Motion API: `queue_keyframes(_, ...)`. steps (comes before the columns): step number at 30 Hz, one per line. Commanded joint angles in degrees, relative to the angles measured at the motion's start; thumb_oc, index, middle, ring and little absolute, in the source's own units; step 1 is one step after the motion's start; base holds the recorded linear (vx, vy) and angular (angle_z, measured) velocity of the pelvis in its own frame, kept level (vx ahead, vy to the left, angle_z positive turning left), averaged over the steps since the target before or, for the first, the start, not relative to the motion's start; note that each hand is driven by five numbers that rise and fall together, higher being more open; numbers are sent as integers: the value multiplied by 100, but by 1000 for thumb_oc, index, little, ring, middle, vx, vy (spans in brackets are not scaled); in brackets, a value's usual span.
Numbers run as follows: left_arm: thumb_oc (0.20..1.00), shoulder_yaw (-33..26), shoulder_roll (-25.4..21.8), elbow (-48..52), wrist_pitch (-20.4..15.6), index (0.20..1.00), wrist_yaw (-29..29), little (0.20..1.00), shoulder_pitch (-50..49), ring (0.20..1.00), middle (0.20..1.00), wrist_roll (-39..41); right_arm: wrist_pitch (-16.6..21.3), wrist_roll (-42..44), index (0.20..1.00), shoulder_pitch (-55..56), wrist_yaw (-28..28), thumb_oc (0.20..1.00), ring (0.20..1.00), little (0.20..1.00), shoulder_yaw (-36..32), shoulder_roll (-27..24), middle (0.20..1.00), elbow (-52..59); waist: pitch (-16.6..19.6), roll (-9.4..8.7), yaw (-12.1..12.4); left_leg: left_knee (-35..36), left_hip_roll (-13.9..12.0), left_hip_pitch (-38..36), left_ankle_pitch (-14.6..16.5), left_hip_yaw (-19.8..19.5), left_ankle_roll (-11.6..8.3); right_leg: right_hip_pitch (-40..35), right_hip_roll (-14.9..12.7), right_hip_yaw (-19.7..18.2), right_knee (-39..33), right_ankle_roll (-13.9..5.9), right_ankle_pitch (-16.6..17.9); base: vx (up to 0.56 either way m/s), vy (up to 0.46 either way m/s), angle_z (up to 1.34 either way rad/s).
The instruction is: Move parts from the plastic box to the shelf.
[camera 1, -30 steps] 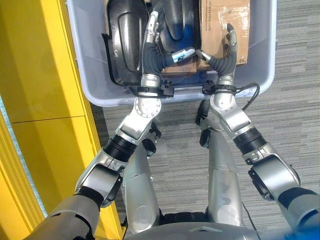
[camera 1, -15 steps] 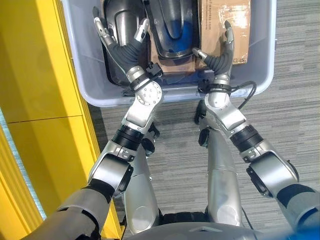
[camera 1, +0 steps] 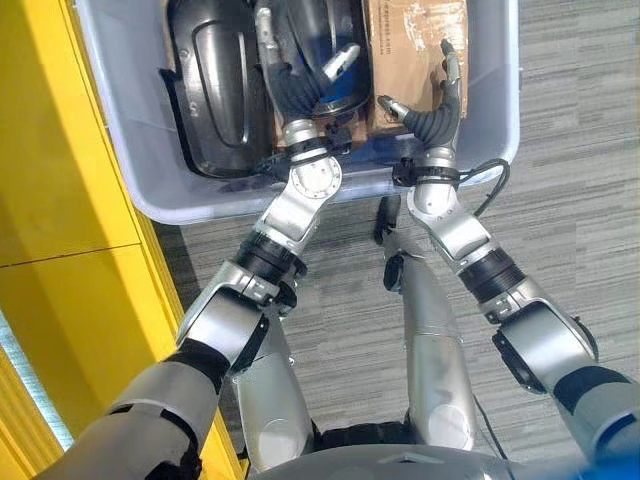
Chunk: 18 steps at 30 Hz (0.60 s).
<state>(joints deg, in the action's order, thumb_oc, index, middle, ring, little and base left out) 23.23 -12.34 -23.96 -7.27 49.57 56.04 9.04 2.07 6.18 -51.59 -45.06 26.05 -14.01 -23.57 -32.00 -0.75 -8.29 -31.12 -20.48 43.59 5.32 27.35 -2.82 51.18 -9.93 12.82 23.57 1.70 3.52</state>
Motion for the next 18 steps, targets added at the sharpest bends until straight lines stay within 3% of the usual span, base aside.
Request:
queue_keyframes(1, 1000, 163, -93, 102, 26, 1000, -150, 1000, 218, 1000, 1000, -446, 159, 60, 1000, -192, 33, 1000, 1000, 1000, -12, 14, 1000, 149, 221, 1, 91, 455, -127, 126, -341, -113, -828, 50, -324, -64, 366, -822, -613, 0, 17, -8)
queue_keyframes(5, 1000, 320, -53, -81, 250, 1000, -263, 1000, 290, 1000, 1000, -320, 177, 73, 1000, -139, 71, 1000, 1000, 1000, 34, 6, 1000, 158, 221, -8, 20, 449, -142, 129, -337, -54, -837, 78, -297, -88, 330, -826, -590, 1, 18, -8)
queue_keyframes(7, 1000, 304, 60, -150, 317, 1000, -487, 1000, 236, 1000, 1000, 600, 161, 337, 1000, -96, 54, 1000, 1000, 1000, 41, -23, 1000, 178, 221, -12, 3, 444, -168, 146, -346, -17, -845, 98, -310, -78, 332, -823, -595, -3, 16, -5)
queue_keyframes(11, 1000, 294, 180, -275, 259, 1000, -283, 1000, 188, 1000, 1000, 615, 221, 405, 1000, -72, 80, 1000, 1000, 1000, 49, 2, 1000, 151, 221, -18, -15, 450, -146, 144, -341, -12, -838, 111, -289, -95, 322, -833, -584, 0, -3, -3)
queue_keyframes(13, 1000, 155, 305, -644, -85, 1000, 164, 1000, 197, 1000, 1000, 745, 286, 348, 1000, -67, 117, 1000, 1000, 1000, 66, 79, 1000, 199, 221, -78, -61, 415, -165, 218, -334, 21, -857, 178, -244, -94, 290, -829, -573, 6, -46, -3)
queue_keyframes(16, 1000, -140, 197, -846, -686, 1000, 1411, 1000, 296, 1000, 1000, -80, 143, 192, 1000, -86, -47, 1000, 1000, 1000, 93, 73, 1000, 292, 221, -102, -34, 392, -159, 286, -350, -21, -894, 217, -212, -83, 297, -796, -576, 33, -58, -6)
queue_keyframes(18, 1000, -225, 118, -816, -810, 1000, 1638, 1000, 309, 1000, 1000, -451, 156, 157, 1000, -79, -122, 1000, 1000, 1000, 103, 64, 1000, 315, 221, -104, -6, 396, -160, 303, -357, -30, -896, 214, -216, -59, 290, -780, -579, 11, -20, -2)
